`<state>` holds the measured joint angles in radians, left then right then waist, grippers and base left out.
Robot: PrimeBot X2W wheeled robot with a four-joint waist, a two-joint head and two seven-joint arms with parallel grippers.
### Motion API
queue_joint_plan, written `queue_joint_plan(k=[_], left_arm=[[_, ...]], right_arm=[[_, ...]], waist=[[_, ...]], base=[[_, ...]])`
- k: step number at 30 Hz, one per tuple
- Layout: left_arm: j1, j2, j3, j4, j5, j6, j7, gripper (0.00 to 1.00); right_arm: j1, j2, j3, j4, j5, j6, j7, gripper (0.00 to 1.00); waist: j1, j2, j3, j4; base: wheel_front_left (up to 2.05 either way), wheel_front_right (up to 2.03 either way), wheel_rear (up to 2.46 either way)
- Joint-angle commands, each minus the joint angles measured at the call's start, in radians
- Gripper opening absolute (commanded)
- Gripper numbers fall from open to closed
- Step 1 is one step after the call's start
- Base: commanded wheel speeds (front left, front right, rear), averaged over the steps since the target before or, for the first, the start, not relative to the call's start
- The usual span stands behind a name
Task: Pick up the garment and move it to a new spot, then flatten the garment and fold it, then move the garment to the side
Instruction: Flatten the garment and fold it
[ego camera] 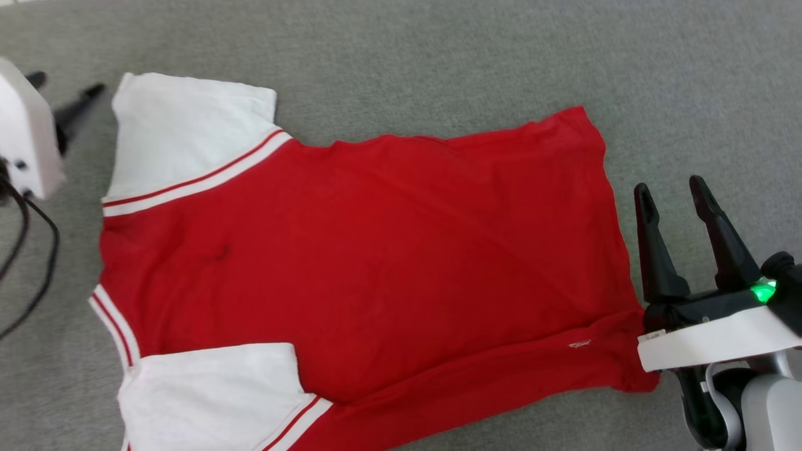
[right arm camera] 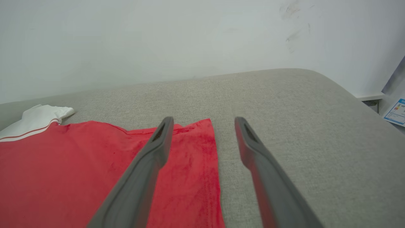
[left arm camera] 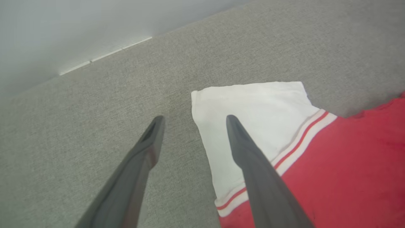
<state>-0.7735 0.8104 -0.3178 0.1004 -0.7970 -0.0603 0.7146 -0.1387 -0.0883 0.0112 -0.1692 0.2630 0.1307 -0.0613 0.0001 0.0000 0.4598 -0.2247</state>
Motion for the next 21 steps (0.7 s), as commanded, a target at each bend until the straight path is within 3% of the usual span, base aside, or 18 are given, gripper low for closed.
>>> queue_joint_plan(k=[1,5,10,21], left_arm=[[-0.062,0.014,-0.006,0.027,-0.008,0.019,0.077,1.00],[-0.179,0.002,-0.032,0.080,-0.015,0.049,0.216,1.00],[-0.257,0.010,-0.078,0.134,-0.008,0.038,0.336,1.00],[-0.285,0.051,-0.106,0.209,0.027,0.074,0.430,1.00]], right_arm=[[-0.019,0.013,0.008,0.004,0.001,0.000,-0.011,1.00],[-0.034,0.020,0.021,0.017,0.002,0.000,-0.019,1.00],[-0.056,0.030,0.029,0.028,0.007,0.000,-0.035,1.00],[-0.071,0.039,0.053,-0.001,-0.028,0.000,-0.030,1.00]], waist=[[-0.0001,0.0000,0.049,-0.040],[-0.0001,0.0000,0.085,-0.060],[-0.0001,0.0000,0.114,-0.089],[-0.0001,0.0000,0.162,-0.130]], base=[[0.00,0.00,0.00],[0.00,0.00,0.00],[0.00,0.00,0.00],[0.00,0.00,0.00]])
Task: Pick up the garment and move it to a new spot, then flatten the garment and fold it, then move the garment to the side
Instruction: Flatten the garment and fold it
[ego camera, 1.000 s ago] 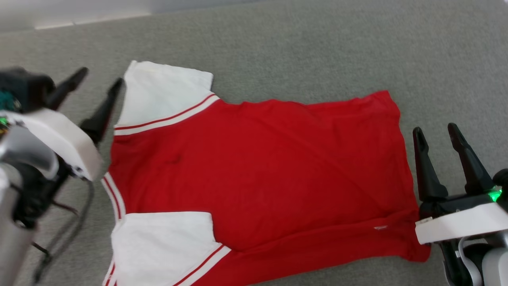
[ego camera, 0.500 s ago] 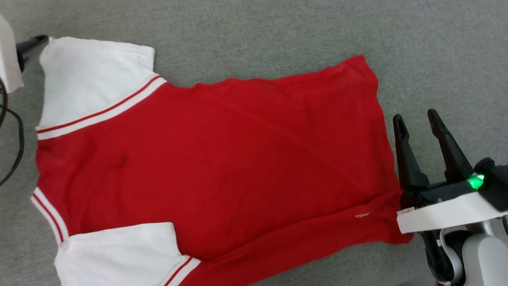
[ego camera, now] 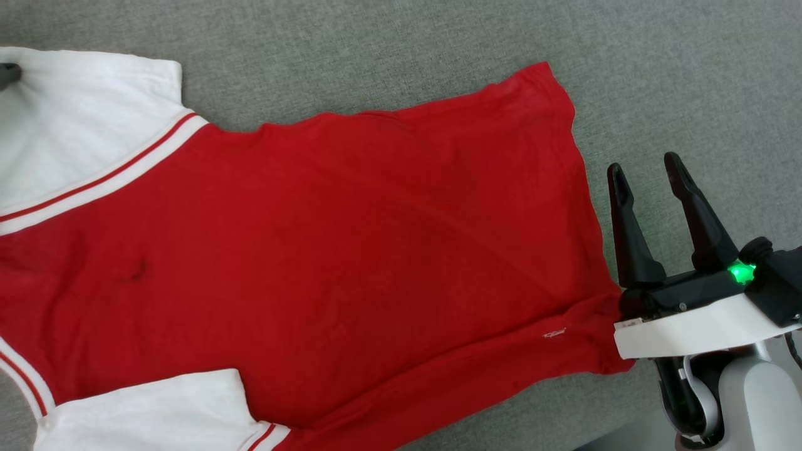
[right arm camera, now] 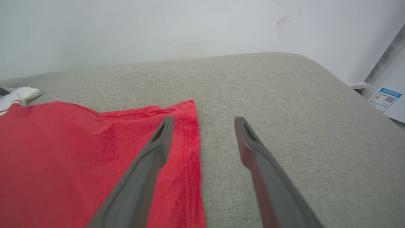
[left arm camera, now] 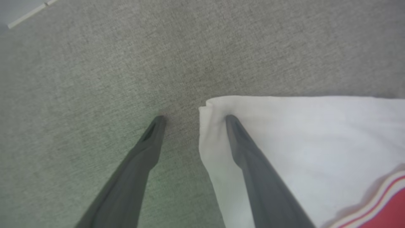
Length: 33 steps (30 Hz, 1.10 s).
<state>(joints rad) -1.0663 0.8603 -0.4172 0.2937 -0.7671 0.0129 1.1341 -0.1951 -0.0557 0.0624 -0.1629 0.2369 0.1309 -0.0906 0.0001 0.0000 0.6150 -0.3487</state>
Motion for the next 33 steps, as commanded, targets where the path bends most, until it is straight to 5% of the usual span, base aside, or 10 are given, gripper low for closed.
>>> queue_joint_plan(k=[1,4,5,6,7,8,17,23,28,33], left_arm=[[0.008,0.001,-0.006,0.015,-0.003,0.001,0.010,1.00],[0.029,-0.006,-0.015,0.022,-0.025,-0.002,0.039,1.00],[0.038,-0.009,-0.017,0.023,-0.035,-0.003,0.047,0.45],[0.045,-0.014,-0.015,0.022,-0.042,-0.002,0.048,0.13],[0.049,-0.019,-0.012,0.017,-0.047,-0.004,0.036,0.00],[0.034,-0.035,0.015,0.009,-0.026,0.013,-0.060,0.00],[0.027,-0.087,-0.005,0.023,0.010,-0.070,-0.245,0.00],[0.053,-0.113,-0.040,-0.010,0.021,-0.119,-0.357,0.00],[0.091,-0.127,-0.085,-0.086,0.028,-0.135,-0.429,0.00],[0.148,-0.115,-0.128,-0.228,0.028,-0.140,-0.478,0.00]], right_arm=[[-0.015,0.006,0.002,-0.008,-0.002,0.000,-0.001,1.00],[-0.012,0.007,0.001,-0.016,0.000,0.000,-0.001,1.00],[-0.012,0.007,0.000,-0.016,-0.001,0.000,-0.001,1.00],[-0.012,0.007,-0.001,-0.015,-0.002,0.000,-0.001,1.00],[-0.012,0.007,-0.002,-0.012,-0.002,0.000,-0.001,1.00],[-0.011,0.007,-0.006,-0.007,-0.002,0.000,0.001,1.00],[-0.014,-0.008,-0.047,-0.030,-0.044,0.000,0.048,1.00],[-0.016,-0.084,-0.055,-0.054,-0.037,0.000,0.156,1.00],[-0.046,-0.203,-0.038,-0.066,0.008,0.000,0.360,1.00],[-0.123,-0.314,-0.020,-0.026,0.123,0.000,0.697,1.00]], waist=[[-0.0001,0.0000,0.007,-0.006],[-0.0001,0.0000,0.013,-0.008],[-0.0001,0.0000,0.014,-0.008],[-0.0001,0.0000,0.015,-0.007],[-0.0001,0.0000,0.015,-0.006],[-0.0001,0.0000,0.010,0.002],[-0.0001,0.0000,-0.076,0.079],[-0.0001,0.0000,-0.144,0.142],[-0.0001,0.0000,-0.188,0.199],[-0.0001,0.0000,-0.211,0.267]], base=[[0.00,0.00,0.00],[0.00,0.00,0.00],[0.00,0.00,0.00],[0.00,0.00,0.00],[0.00,0.00,0.00],[0.00,0.00,0.00],[0.00,0.00,0.00],[0.00,0.00,0.00],[0.00,0.00,0.00],[0.00,0.00,0.00]])
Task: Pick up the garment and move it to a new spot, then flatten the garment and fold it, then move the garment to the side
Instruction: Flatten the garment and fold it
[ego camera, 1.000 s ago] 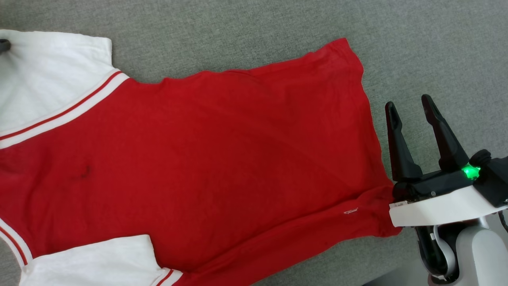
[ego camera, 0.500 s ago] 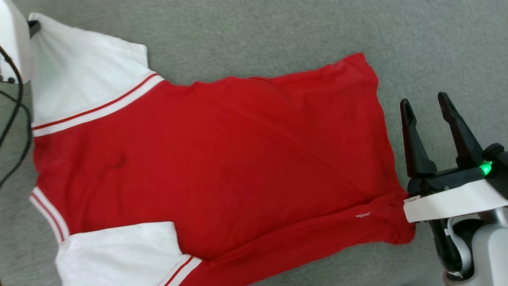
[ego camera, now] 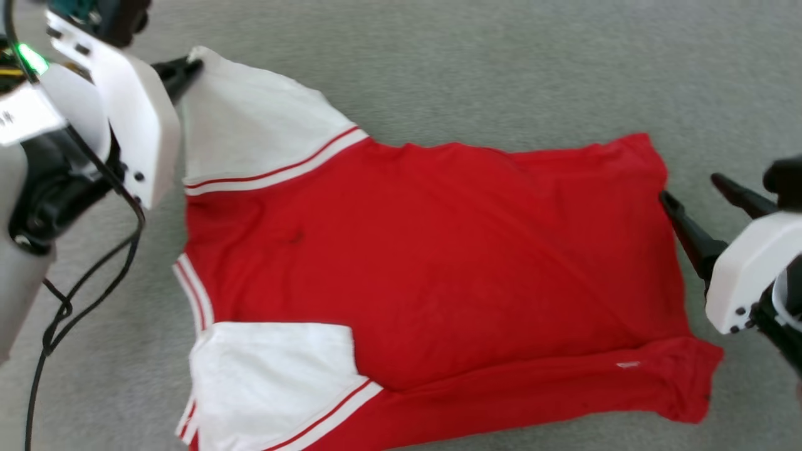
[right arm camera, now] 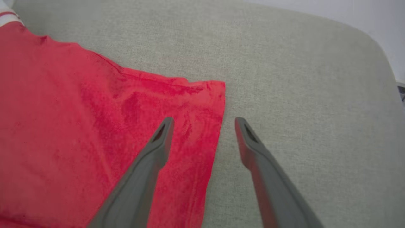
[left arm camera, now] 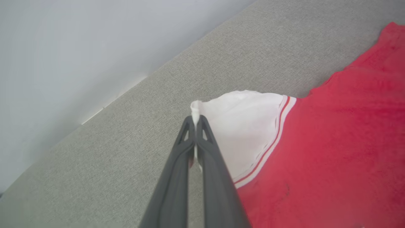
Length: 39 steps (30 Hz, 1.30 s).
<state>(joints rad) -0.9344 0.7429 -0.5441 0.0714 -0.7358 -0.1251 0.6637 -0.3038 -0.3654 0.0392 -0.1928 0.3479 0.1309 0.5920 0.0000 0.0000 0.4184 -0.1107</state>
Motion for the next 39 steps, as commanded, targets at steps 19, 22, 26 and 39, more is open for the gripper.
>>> queue_joint_plan(k=[19,22,26,39], left_arm=[[0.111,0.002,-0.040,-0.397,0.040,0.039,-0.066,0.00],[0.120,0.002,-0.044,-0.408,0.042,0.041,-0.070,0.00],[0.131,-0.003,-0.048,-0.406,0.041,0.045,-0.080,0.00],[0.220,0.022,-0.032,-0.345,0.033,0.085,-0.135,0.00]], right_arm=[[-0.272,-0.202,0.098,0.310,-0.042,0.000,0.393,1.00],[-0.266,-0.219,0.139,0.338,-0.053,0.000,0.397,1.00],[-0.238,-0.224,0.195,0.381,-0.028,0.001,0.414,0.88],[-0.259,-0.182,0.151,0.406,0.054,0.001,0.215,0.00]], waist=[[0.0000,0.0000,0.086,0.232],[0.0000,0.0000,0.097,0.245],[0.0000,0.0000,0.100,0.257],[0.0000,0.0000,0.005,0.221]], base=[[0.00,0.00,0.00],[0.00,0.00,0.00],[0.00,0.00,0.00],[0.00,0.00,0.00]])
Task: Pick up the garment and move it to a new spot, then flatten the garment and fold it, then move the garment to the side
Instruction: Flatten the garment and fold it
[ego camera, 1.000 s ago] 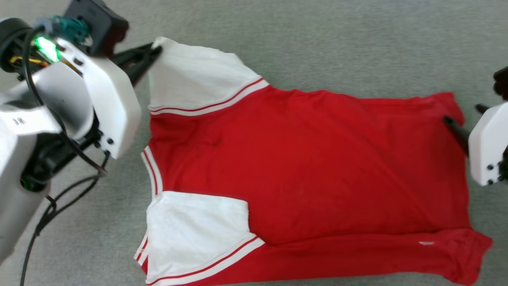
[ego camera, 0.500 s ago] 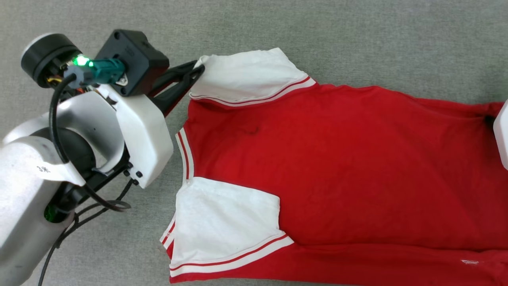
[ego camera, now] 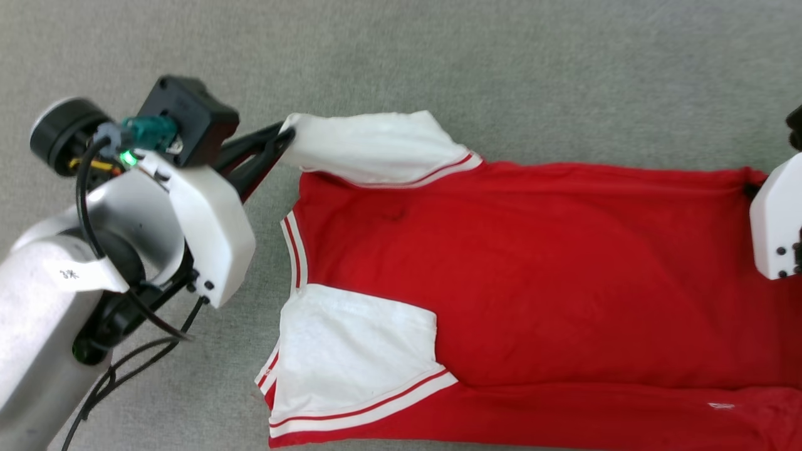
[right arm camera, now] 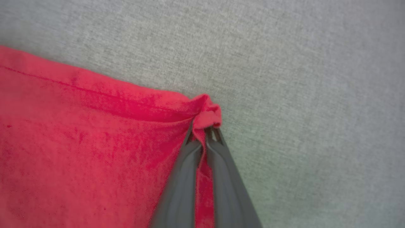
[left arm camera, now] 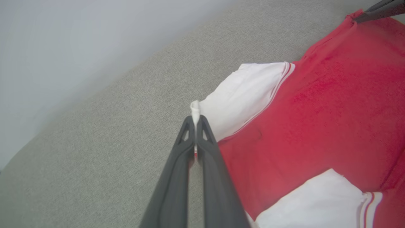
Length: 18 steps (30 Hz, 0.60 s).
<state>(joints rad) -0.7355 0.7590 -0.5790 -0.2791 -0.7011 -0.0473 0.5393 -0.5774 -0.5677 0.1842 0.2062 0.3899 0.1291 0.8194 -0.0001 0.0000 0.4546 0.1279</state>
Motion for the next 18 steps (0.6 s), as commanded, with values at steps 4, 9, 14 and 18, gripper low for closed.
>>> queue_joint_plan(k=[4,9,14,18], left_arm=[[0.093,0.022,0.013,0.011,-0.019,0.033,-0.037,0.00],[0.178,0.039,0.020,-0.002,-0.040,0.066,-0.060,0.00],[0.321,0.078,0.031,-0.038,-0.078,0.118,-0.087,0.00],[0.472,0.114,0.029,-0.046,-0.115,0.157,-0.114,0.00]], right_arm=[[0.051,0.023,-0.011,-0.015,0.029,0.001,-0.065,0.00],[0.119,0.028,-0.052,-0.054,0.051,0.001,-0.110,0.00],[0.270,0.059,-0.137,-0.142,0.085,0.001,-0.143,0.00],[0.434,0.089,-0.201,-0.235,0.092,0.001,-0.187,0.00]], waist=[[0.0001,0.0000,-0.094,-0.038],[0.0001,0.0000,-0.151,-0.048],[0.0001,0.0000,-0.209,-0.053],[0.0001,0.0000,-0.232,-0.050]], base=[[0.00,0.00,0.00],[0.00,0.00,0.00],[0.00,0.00,0.00],[0.00,0.00,0.00]])
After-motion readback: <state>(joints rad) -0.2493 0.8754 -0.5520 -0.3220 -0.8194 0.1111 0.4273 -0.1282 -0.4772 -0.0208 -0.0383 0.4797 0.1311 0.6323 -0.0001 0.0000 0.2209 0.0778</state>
